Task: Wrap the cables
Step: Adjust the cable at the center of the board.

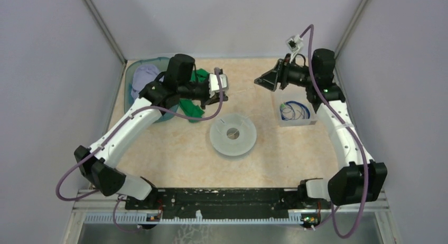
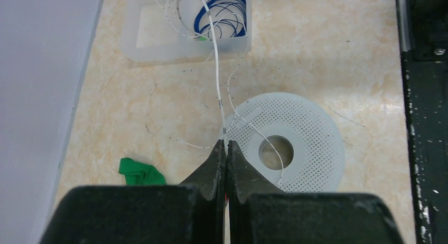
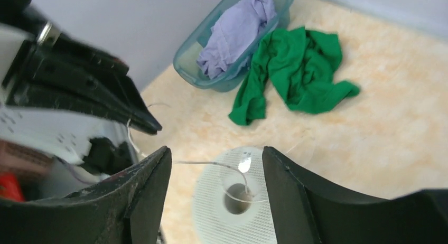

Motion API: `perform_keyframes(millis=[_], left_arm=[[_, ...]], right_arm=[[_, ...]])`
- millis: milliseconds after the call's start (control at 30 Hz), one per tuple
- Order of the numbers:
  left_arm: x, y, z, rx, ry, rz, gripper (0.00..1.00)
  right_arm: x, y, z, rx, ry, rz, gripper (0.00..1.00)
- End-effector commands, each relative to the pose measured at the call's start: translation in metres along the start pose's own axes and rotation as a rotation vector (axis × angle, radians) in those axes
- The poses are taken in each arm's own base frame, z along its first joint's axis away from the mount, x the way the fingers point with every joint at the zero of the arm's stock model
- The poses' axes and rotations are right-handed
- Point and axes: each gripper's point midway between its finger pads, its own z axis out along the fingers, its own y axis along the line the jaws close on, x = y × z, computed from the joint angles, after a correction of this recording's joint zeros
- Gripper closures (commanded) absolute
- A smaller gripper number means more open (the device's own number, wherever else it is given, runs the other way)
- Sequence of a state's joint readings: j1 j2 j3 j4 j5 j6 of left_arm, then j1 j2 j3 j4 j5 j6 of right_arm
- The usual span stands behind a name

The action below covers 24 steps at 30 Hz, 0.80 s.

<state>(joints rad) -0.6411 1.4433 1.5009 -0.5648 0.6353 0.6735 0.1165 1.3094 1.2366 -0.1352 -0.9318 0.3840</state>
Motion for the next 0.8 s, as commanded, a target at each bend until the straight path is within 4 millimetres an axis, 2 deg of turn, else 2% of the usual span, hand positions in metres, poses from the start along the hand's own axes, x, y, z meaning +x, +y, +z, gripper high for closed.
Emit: perform_keyframes(millis=[0, 133, 267, 467, 667, 733, 767], left_arm=[[-0.001, -0.018, -0.003, 0.124, 0.038, -0.093, 1.0], [-0.002, -0.026, 0.002, 0.202, 0.05, -0.154, 1.0], [-0.01, -0.031, 0.006, 0.261, 0.026, -0.193, 1.0], [-0.017, -0.039, 0.007, 0.326, -0.001, -0.227, 1.0], [-0.017, -0.043, 0.007, 0.342, -0.009, -0.234, 1.0], [-0.017, -0.043, 0.007, 0.343, -0.009, -0.235, 1.0], [-0.017, -0.043, 0.007, 0.344, -0.008, -0.239, 1.0]], right_arm=[[-0.014, 0.046, -0.029, -0.116, 0.041, -0.465, 0.35], [-0.007, 0.06, -0.041, -0.159, 0.081, -0.602, 0.34], [0.0, 0.071, -0.042, -0.229, 0.092, -0.664, 0.34], [0.016, 0.076, -0.028, -0.277, 0.149, -0.817, 0.33], [0.031, 0.076, -0.012, -0.334, 0.186, -0.876, 0.34], [0.035, 0.074, -0.01, -0.336, 0.2, -0.883, 0.37], [0.037, 0.073, -0.01, -0.337, 0.205, -0.885, 0.43]])
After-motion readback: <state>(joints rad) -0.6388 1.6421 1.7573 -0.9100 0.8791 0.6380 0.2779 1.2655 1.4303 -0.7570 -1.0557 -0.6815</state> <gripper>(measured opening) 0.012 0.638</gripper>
